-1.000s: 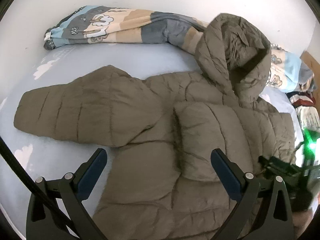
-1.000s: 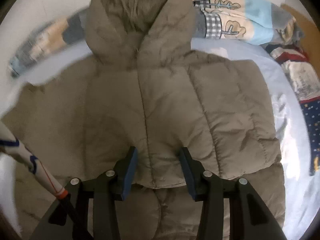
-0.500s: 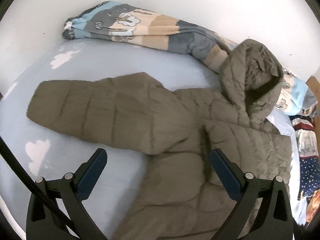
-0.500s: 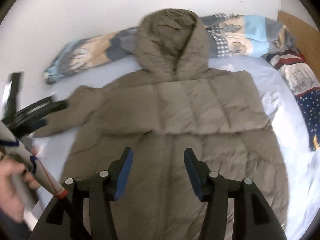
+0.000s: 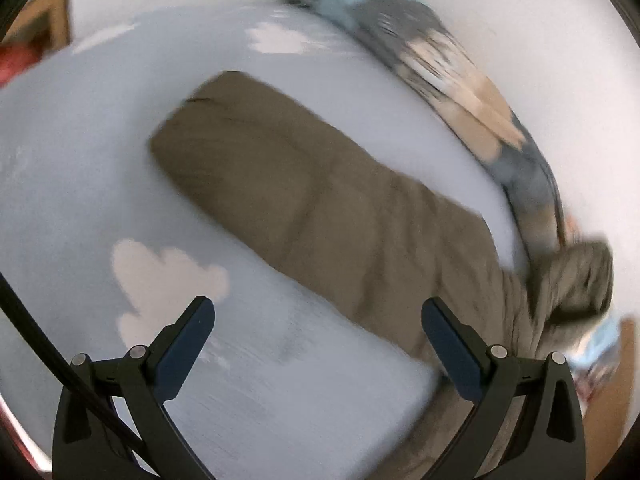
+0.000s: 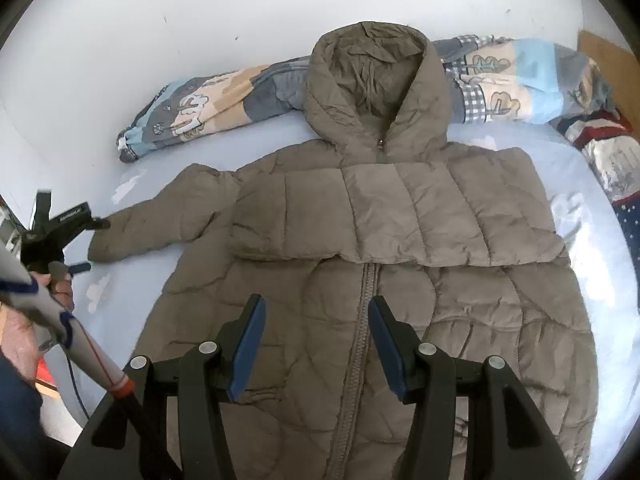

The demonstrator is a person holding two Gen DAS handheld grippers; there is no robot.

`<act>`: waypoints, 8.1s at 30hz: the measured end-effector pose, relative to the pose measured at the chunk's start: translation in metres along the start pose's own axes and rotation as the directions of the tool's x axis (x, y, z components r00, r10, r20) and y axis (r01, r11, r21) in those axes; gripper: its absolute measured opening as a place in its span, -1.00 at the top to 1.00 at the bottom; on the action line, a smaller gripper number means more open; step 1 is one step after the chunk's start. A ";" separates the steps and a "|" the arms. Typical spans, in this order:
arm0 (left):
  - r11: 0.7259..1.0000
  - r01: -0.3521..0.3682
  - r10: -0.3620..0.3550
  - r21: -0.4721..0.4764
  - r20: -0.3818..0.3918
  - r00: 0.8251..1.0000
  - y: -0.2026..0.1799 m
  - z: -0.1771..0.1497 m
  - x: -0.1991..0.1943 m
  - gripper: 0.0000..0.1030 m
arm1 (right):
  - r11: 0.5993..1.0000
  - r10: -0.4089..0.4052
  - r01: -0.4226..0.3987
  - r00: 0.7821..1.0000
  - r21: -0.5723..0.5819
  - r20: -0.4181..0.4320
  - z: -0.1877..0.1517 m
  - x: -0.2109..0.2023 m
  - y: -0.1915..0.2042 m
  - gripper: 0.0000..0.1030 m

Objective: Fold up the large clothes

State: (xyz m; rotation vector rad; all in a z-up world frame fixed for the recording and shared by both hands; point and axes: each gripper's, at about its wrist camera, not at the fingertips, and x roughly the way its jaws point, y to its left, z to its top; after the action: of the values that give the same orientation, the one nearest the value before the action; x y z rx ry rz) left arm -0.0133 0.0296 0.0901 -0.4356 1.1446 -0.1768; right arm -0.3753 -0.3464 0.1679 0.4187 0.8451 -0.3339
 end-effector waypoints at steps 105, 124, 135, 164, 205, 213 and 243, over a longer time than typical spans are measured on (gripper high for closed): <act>0.851 0.125 -0.125 0.510 -0.033 0.992 -0.183 -0.130 0.009 -0.49 | 0.923 -0.021 -0.002 0.998 0.385 0.054 0.058 0.045 -0.111 0.66; 0.707 -0.063 -0.044 0.704 0.133 0.990 -0.227 -0.177 0.026 -0.49 | 0.807 -0.412 0.396 0.909 0.438 -0.064 0.047 0.043 -0.167 0.08; 0.641 -0.136 0.107 0.756 0.089 0.990 -0.234 -0.196 0.079 -0.57 | 0.919 -0.303 0.320 0.947 0.229 -0.109 0.037 0.103 -0.154 -0.01; 0.887 0.057 -0.070 0.458 0.011 0.997 -0.097 -0.202 -0.093 -0.58 | 0.861 -0.210 0.194 0.978 0.470 -0.018 -0.085 -0.116 -0.220 -0.25; 0.864 0.092 -0.008 0.494 -0.169 0.986 -0.002 -0.318 -0.095 0.64 | 0.824 0.022 0.034 0.995 0.565 -0.092 -0.256 -0.144 -0.189 0.76; 0.858 -0.090 0.076 0.506 0.049 0.996 -0.018 -0.304 -0.124 0.09 | 0.814 -0.037 0.132 0.984 0.565 -0.177 -0.252 -0.146 -0.200 0.43; 0.571 -0.110 0.018 0.813 0.121 0.992 -0.167 -0.442 -0.055 -0.37 | 0.987 -0.120 0.136 0.977 0.083 -0.177 -0.168 -0.040 -0.056 0.10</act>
State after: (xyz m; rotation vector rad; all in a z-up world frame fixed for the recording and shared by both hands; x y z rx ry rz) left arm -0.4234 -0.2097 0.0554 0.4443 0.8516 -0.5936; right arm -0.5332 -0.3096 0.0870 0.4876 1.0305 -0.4638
